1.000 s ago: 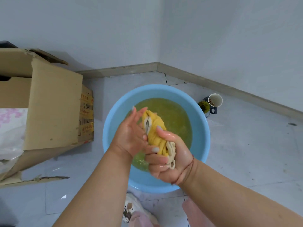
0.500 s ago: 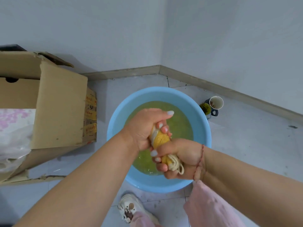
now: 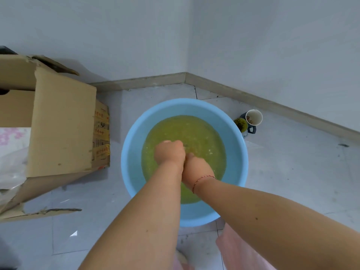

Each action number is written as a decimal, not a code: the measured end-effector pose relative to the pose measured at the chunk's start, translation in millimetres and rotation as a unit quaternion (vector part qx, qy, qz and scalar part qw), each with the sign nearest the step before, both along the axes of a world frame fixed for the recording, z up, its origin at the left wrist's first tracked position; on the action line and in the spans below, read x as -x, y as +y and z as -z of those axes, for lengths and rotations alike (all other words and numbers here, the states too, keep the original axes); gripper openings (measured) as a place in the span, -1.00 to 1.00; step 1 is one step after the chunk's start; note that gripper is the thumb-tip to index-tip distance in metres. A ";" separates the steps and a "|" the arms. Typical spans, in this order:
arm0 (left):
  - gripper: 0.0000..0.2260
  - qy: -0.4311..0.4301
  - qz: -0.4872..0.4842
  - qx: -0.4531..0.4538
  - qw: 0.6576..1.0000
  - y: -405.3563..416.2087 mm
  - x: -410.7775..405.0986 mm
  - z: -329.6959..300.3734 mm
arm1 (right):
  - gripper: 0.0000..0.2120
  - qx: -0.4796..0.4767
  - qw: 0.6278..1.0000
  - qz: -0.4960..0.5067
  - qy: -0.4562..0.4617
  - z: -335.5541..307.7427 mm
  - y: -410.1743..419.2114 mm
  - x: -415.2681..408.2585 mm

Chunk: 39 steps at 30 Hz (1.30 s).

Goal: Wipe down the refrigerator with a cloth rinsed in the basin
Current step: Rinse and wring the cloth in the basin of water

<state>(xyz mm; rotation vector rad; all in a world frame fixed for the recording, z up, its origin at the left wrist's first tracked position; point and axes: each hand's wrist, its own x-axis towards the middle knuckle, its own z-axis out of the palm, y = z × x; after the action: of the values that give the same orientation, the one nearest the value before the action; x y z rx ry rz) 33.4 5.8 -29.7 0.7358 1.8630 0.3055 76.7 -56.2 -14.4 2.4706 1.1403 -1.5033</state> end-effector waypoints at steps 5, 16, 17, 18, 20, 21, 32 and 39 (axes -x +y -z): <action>-0.93 0.010 -0.088 0.050 0.995 -3.6 -3.4 5.9 | -0.70 -0.017 0.998 -0.051 -0.024 6.4 -4.9 -5.5; -0.90 0.032 -0.091 0.094 0.991 -6.3 -3.9 -4.5 | -0.62 -0.032 0.992 -0.111 -0.051 -5.1 -11.9 -8.3; -0.90 0.030 -0.100 0.100 0.990 -6.5 -3.1 -8.5 | -0.63 -0.032 0.992 -0.113 -0.055 -8.7 -12.9 -8.0; -0.89 0.027 -0.107 0.107 0.988 -7.5 -2.5 -13.9 | -0.64 -0.033 0.991 -0.115 -0.060 -12.3 -13.8 -7.7; -0.85 0.020 -0.128 0.119 0.985 -8.6 -0.4 -24.4 | -0.67 -0.035 0.989 -0.124 -0.070 -21.4 -15.6 -6.6; -0.84 0.018 -0.134 0.124 0.983 -9.1 0.7 -31.5 | -0.68 -0.039 0.988 -0.131 -0.076 -27.2 -16.7 -5.9; -0.65 -0.199 -0.107 0.211 0.951 -2.2 11.2 -126.1 | -0.66 -0.093 0.990 -0.059 -0.084 -124.7 -16.7 -19.0; -0.87 -0.271 -0.051 0.072 0.959 16.2 27.8 -205.9 | -0.58 -0.154 0.978 0.047 0.130 -202.1 2.9 -59.2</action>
<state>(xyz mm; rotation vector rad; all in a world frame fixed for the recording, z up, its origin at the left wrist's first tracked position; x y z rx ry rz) 5.6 22.0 176.2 0.4021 1.3838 0.3894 135.9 -53.3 187.8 2.6102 1.4141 -1.8499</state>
